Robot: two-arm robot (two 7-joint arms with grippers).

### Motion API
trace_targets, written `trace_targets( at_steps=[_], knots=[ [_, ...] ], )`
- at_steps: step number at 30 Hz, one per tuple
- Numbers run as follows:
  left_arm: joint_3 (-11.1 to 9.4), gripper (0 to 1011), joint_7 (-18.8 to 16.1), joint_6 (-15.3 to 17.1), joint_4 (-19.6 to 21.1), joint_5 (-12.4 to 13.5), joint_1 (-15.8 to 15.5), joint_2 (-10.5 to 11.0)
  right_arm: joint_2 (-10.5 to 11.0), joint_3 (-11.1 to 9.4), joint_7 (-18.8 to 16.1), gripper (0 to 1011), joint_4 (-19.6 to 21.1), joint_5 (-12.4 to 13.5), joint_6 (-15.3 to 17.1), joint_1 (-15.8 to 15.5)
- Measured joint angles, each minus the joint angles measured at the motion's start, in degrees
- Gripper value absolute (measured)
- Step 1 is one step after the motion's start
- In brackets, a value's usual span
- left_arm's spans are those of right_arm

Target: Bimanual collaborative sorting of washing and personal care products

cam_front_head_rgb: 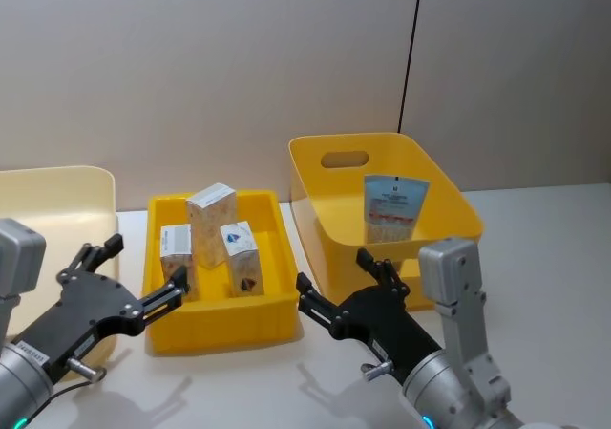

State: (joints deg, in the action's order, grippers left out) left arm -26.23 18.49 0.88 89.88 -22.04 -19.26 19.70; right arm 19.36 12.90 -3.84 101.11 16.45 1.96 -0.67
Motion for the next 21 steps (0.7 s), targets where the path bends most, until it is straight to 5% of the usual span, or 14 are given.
trace_targets(
  at_steps=[21],
  knots=[
    [0.21,1003,-15.5,-0.12,2.9,9.15,4.94,1.94,0.08,0.02,-0.25,1001,0.14,0.0,0.03,-0.13]
  ],
)
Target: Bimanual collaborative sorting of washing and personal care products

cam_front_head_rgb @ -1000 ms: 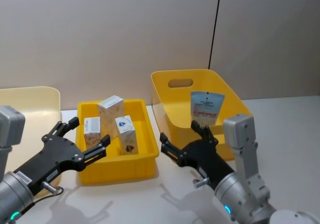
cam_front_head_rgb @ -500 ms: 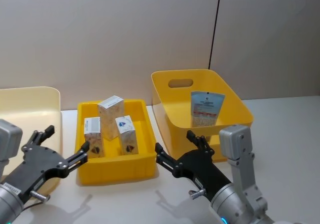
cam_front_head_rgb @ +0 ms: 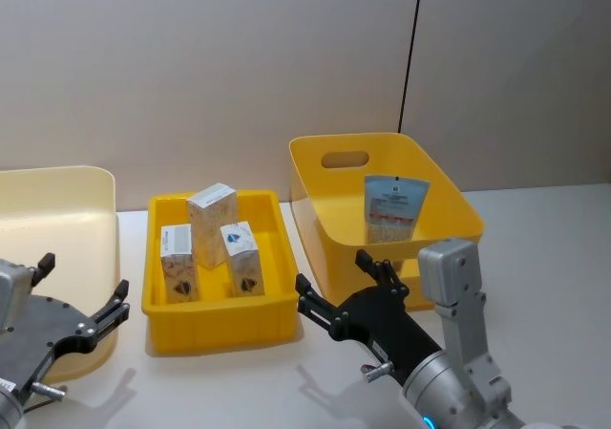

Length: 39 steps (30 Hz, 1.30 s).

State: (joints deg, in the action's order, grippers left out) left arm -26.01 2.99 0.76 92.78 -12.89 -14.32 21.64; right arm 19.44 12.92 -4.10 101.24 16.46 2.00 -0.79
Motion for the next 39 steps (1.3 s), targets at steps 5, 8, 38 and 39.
trace_targets(
  at_steps=[5,8,38,39],
  knots=[
    [0.02,1003,-1.93,0.0,0.35,1.14,0.6,0.22,0.42,0.21,-0.91,1001,-0.02,-0.25,0.43,0.61],
    [0.02,1003,-2.29,0.0,0.42,1.36,0.72,0.28,0.7,0.53,-1.6,1001,-0.37,-0.74,1.0,1.51],
    [-0.01,1003,-2.36,0.03,0.4,1.41,0.74,0.25,-2.84,4.67,-4.91,1001,-10.55,-4.46,6.09,13.35],
    [-0.01,1003,-2.36,0.03,0.39,1.41,0.74,0.25,-3.16,4.82,-5.08,1001,-11.46,-4.61,6.11,14.01]
  ],
)
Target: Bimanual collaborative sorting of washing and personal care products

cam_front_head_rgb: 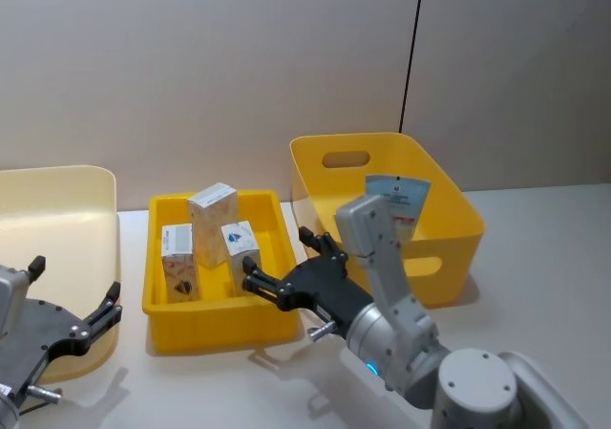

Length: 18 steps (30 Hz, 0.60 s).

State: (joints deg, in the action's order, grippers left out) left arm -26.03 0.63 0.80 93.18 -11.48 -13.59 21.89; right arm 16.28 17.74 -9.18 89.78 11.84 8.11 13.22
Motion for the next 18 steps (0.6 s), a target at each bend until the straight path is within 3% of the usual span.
trace_targets(
  at_steps=[18],
  knots=[
    [0.0,1003,0.0,0.0,-0.01,-0.01,0.0,0.0,-3.41,2.39,-2.7,1001,-10.93,-2.09,-0.81,7.84]
  ],
)
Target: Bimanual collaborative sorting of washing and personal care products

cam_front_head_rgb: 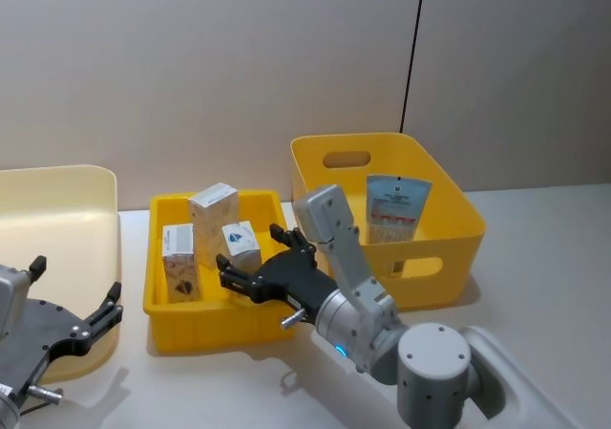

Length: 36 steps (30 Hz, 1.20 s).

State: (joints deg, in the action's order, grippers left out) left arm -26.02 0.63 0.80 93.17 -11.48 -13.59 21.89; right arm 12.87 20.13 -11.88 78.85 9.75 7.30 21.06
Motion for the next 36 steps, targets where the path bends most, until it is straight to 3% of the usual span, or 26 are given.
trace_targets(
  at_steps=[16,23,26,30,34,36],
  knots=[
    [0.0,1003,0.0,0.0,0.01,0.0,0.0,0.0,-2.15,1.29,0.12,978,-5.34,-2.33,0.1,3.51],
    [0.0,1003,0.0,0.0,0.01,0.0,0.0,0.0,-2.63,1.51,0.48,835,-6.45,-2.96,0.28,4.17],
    [0.0,1004,0.0,0.0,0.01,0.0,0.0,0.0,-2.72,1.55,0.54,702,-6.66,-3.08,0.32,4.3],
    [0.0,1003,0.0,0.0,0.01,0.0,0.0,0.0,-2.84,1.62,0.64,625,-6.91,-3.25,0.36,4.47],
    [0.0,1003,0.0,0.0,0.01,0.0,0.0,0.0,-2.92,1.61,0.68,464,-7.01,-3.38,0.37,4.54],
    [0.0,1003,0.0,0.0,0.01,0.0,0.0,0.0,-2.92,1.57,0.68,432,-7.01,-3.41,0.27,4.54]
  ],
)
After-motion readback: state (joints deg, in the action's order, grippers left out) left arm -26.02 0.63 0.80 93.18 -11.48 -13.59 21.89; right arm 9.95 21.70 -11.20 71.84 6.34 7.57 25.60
